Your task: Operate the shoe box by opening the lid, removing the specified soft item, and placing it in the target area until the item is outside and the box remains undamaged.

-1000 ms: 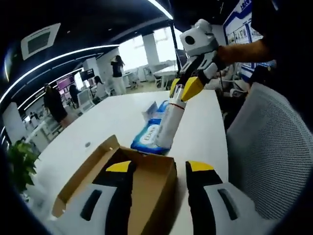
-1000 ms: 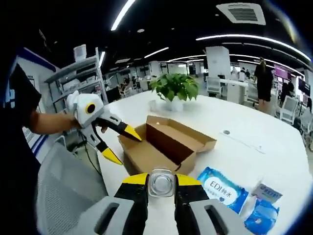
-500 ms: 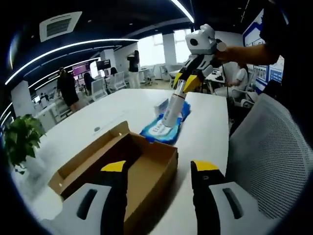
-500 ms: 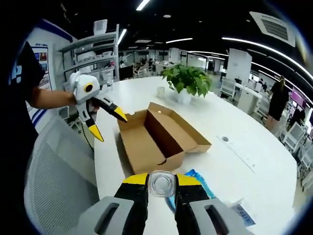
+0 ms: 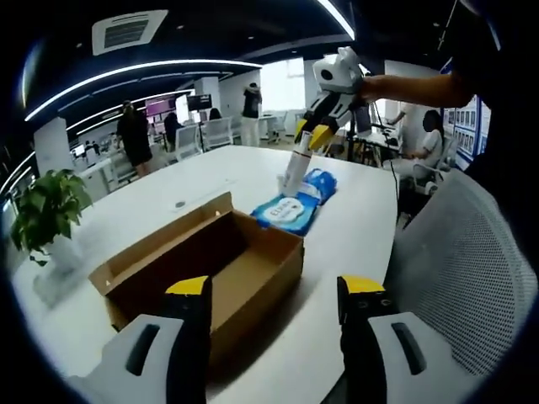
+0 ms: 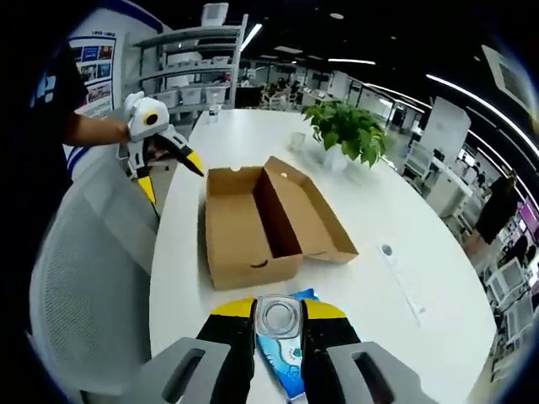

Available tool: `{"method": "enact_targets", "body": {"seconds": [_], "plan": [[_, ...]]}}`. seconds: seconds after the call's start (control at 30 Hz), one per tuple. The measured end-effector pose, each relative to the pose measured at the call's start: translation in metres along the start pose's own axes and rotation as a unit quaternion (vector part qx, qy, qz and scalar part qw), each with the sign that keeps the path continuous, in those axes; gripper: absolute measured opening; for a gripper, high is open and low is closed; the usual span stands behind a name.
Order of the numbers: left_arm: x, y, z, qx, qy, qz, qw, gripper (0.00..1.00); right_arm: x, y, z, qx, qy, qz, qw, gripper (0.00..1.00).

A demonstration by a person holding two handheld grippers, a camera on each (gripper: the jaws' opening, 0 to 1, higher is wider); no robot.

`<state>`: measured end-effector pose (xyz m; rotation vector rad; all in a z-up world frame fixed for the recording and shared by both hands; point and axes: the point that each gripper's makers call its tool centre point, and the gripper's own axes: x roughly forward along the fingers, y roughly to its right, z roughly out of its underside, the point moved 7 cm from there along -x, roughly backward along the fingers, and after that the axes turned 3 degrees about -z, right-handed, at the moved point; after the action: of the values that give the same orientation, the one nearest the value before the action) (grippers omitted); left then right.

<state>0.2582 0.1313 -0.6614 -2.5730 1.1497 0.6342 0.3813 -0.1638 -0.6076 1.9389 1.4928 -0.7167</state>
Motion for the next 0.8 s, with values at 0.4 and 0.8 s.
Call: {"method": "enact_targets", "body": {"seconds": [0.4,0.8], "plan": [[-0.020,0.011,0.017,-0.020,-0.005,-0.020,0.9996,0.63,0.007,0.040,0.007,-0.040,-0.019,-0.012,0.9990,0.15],[-0.030,0.020,0.022,-0.033,-0.006,-0.049,0.9982,0.66,0.023,0.077,0.017,-0.065,-0.044,-0.013,0.9968,0.15]]}}
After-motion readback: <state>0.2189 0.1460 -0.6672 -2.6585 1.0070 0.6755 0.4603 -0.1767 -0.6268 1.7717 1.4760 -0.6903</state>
